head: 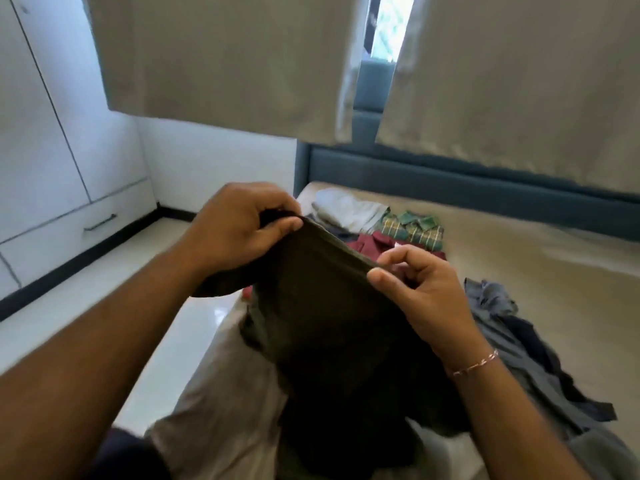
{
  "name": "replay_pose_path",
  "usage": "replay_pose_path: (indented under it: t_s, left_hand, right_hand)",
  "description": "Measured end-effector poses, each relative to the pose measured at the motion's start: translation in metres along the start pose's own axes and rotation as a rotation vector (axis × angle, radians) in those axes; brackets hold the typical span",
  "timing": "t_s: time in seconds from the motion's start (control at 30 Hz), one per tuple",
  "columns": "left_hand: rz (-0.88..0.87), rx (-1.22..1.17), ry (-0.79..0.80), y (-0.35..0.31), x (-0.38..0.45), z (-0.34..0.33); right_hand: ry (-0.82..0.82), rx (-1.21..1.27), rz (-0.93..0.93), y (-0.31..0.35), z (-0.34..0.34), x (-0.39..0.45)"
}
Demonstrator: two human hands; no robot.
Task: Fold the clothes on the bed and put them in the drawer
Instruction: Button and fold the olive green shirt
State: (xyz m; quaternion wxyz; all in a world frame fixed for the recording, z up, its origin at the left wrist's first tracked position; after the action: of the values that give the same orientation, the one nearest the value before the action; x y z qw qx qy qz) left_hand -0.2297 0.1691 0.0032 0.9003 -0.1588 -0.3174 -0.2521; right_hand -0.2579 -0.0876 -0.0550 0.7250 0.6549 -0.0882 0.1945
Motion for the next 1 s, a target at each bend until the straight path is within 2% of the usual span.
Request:
replay_pose_path:
  t_s: [0.07, 0.13, 0.27, 0.33, 0.47, 0.57, 0.67, 0.8, 0.9, 1.0]
  left_hand:
    - [-0.002, 0.061, -0.067, -0.005, 0.038, 0.041]
    - [0.031, 0.102, -0.111, -0.005, 0.077, 0.08]
    - [0.106, 0.121, -0.223, -0.003, 0.149, 0.163]
    - [0.143, 0.113, -0.239, 0.001, 0.169, 0.194]
    - [0.167, 0.129, -0.266, -0.005, 0.195, 0.246]
    - [0.188, 0.119, -0.346, -0.012, 0.2, 0.27]
    - [0.219, 0.128, -0.404, -0.012, 0.197, 0.281]
    - [0.192, 0.176, -0.384, -0.009, 0.19, 0.285]
    - [0.126, 0.219, -0.338, -0.009, 0.184, 0.275]
    - [0.031, 0.174, -0.224, -0.014, 0.184, 0.254]
  right_hand:
    - [0.049, -0.362, 0.125, 0.051, 0.011, 0.03]
    - [-0.038, -0.668, 0.209, 0.098, 0.03, 0.067]
    - [-0.235, -0.826, 0.146, 0.176, 0.078, 0.128]
    - [-0.272, -0.915, 0.102, 0.195, 0.09, 0.145]
    - [-0.352, -0.898, 0.167, 0.241, 0.103, 0.158]
    - [-0.403, -0.656, 0.295, 0.266, 0.109, 0.158]
    - [-0.343, -0.481, 0.392, 0.272, 0.109, 0.148]
    - [-0.213, -0.303, 0.296, 0.256, 0.108, 0.14]
    - [-0.231, -0.346, 0.274, 0.244, 0.116, 0.147]
    - [-0.355, -0.746, 0.23, 0.234, 0.13, 0.157]
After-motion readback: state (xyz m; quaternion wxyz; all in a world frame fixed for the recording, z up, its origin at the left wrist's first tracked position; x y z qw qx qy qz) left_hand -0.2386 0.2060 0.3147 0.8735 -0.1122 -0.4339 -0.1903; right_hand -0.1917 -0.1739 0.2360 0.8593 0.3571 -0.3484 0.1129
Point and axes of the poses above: each hand's wrist, its own x-axis towards the middle knuckle, its own z-axis out of the back of the hand, y = z × x, the point moved 6 cm from there along x, towards the middle knuckle, and after that the axes turned 15 degrees about x, right-handed, at the moved point
